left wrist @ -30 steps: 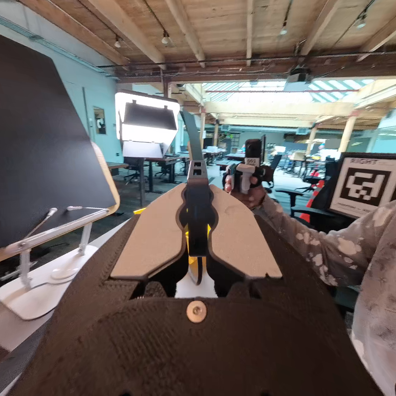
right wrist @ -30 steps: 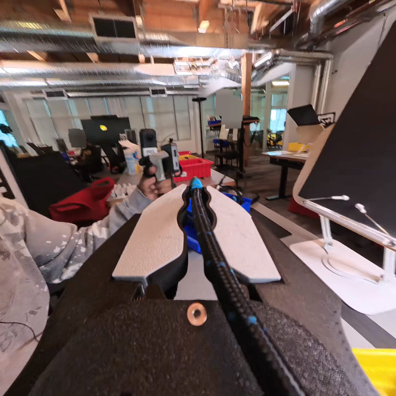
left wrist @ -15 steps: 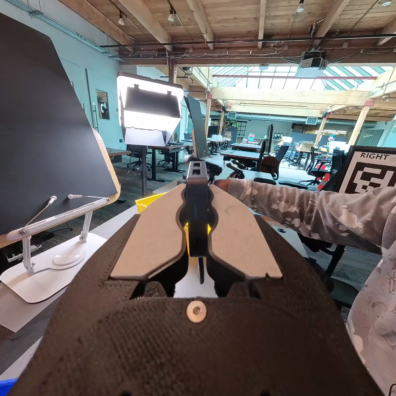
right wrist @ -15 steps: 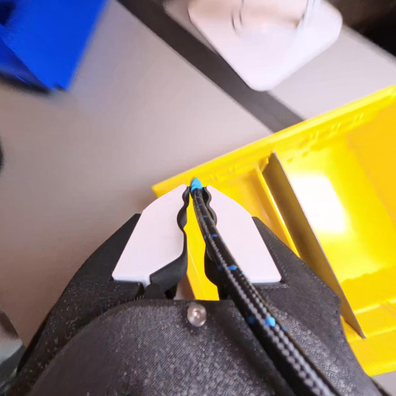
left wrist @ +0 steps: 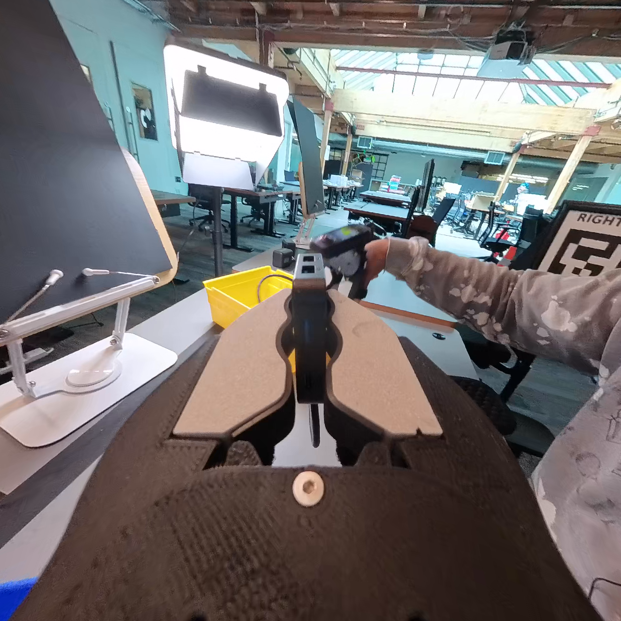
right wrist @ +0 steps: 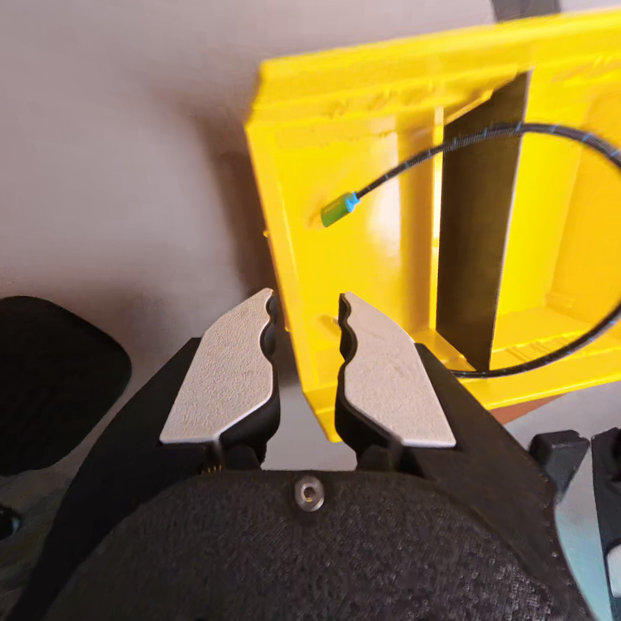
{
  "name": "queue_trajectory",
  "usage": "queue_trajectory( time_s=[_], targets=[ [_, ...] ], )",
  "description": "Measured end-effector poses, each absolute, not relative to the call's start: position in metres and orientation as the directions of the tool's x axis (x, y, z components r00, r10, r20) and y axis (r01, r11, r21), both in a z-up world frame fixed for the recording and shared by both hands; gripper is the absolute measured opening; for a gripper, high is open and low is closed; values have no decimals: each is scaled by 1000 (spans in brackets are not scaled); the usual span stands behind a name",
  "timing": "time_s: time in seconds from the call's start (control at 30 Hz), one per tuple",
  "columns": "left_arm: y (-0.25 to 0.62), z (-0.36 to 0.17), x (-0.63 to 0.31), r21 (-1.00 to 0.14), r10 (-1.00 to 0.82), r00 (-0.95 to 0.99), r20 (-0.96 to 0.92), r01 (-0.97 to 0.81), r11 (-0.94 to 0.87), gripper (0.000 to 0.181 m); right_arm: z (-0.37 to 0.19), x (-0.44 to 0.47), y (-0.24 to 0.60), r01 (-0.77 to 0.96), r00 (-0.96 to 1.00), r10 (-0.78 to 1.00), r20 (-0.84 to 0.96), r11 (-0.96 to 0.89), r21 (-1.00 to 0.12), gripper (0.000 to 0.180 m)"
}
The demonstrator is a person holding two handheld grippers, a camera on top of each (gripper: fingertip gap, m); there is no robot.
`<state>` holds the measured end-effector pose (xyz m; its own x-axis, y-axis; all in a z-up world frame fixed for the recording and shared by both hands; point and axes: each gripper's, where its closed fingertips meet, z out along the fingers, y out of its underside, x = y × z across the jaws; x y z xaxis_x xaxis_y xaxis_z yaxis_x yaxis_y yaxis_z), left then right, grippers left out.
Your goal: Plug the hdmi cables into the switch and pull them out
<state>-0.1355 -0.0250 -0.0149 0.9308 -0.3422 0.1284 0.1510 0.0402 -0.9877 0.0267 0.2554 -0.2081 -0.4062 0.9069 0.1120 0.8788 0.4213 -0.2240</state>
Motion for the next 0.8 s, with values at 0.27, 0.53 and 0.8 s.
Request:
queue_trajectory(
  time_s=[0.27, 0.53, 0.8],
  targets=[
    [11, -59, -82, -991, -477, 877, 50, -14, -131, 14, -85, -20, 100, 423, -664, 735, 136, 519, -743, 31],
    [32, -92, -28, -958, -572, 818, -68, -213, -191, 14, -88, -33, 20, 324, -821, 556, 130, 641, -696, 17],
    [25, -56, -82, -994, -368, 930, -29, -65, -88, 43, -31, -41, 74, 325, -730, 628, 269, 666, -671, 13]
  ],
)
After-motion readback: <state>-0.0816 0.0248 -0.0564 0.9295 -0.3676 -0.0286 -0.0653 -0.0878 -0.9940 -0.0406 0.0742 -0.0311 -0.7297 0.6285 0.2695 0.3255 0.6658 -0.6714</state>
